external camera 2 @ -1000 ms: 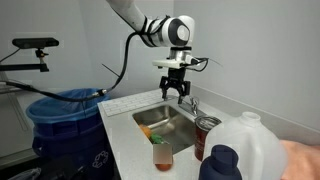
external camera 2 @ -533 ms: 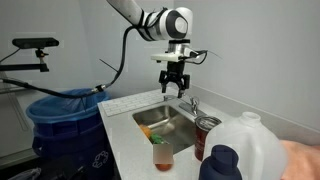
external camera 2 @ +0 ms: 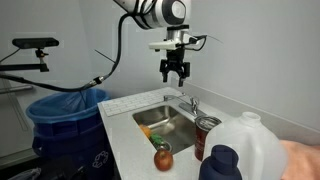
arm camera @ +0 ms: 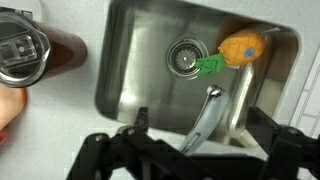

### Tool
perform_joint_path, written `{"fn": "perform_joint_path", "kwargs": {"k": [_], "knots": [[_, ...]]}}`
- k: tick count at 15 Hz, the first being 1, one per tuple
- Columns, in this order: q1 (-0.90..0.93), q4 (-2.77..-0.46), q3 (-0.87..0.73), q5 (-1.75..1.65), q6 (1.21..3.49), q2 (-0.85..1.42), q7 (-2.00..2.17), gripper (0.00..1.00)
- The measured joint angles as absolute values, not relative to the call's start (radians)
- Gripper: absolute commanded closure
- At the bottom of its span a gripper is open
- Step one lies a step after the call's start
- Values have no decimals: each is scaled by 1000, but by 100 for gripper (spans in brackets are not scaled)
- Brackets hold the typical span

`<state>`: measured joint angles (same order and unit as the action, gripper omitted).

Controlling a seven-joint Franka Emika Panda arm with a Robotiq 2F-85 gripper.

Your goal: Center the faucet

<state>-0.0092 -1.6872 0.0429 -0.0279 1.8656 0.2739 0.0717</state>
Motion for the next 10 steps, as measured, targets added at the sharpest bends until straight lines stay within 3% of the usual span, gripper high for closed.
{"fn": "perform_joint_path", "kwargs": {"k": [10], "knots": [[24, -1850, 44, -25, 2063, 118, 149, 0]]}}
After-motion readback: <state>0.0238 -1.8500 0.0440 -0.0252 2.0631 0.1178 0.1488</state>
